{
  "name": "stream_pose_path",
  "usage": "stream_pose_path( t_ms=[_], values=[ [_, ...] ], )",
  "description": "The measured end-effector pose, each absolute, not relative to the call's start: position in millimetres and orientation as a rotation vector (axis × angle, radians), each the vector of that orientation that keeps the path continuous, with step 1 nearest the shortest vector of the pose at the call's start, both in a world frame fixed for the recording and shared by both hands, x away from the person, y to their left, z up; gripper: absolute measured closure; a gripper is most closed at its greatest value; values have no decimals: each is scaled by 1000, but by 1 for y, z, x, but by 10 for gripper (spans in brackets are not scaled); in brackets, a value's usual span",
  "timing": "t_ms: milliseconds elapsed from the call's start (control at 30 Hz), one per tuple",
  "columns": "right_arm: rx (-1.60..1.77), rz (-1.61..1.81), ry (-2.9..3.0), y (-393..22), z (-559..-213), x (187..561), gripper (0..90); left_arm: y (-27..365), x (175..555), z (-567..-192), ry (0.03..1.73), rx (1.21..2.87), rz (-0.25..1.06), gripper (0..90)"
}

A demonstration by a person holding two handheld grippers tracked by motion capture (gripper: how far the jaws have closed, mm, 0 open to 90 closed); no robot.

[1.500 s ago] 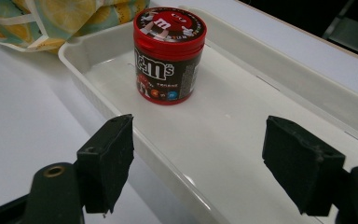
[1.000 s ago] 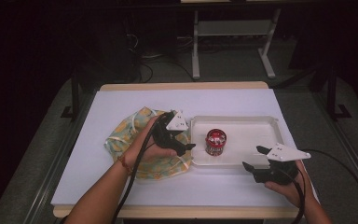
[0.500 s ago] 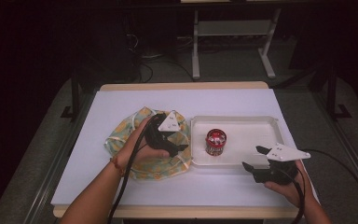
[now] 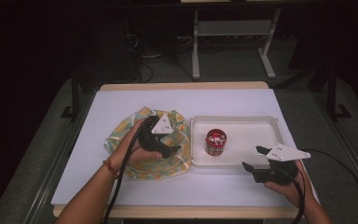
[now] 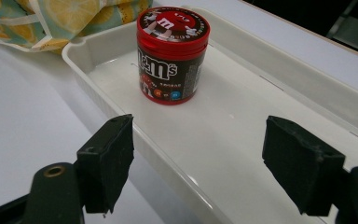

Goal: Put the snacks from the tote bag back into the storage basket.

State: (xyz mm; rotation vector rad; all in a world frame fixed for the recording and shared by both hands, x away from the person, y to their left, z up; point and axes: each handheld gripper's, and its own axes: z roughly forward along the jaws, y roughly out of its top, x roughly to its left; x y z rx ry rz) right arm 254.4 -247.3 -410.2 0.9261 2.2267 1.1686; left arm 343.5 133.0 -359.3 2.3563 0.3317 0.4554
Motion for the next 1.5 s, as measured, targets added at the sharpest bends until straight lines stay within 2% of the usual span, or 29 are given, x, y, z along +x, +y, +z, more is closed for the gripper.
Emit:
stream_pose_path(
  t_ms=[1500],
  values=[
    [933, 1184, 2230, -248, -410, 253, 241, 210, 328, -382, 479, 2372, 521, 208]
  ],
)
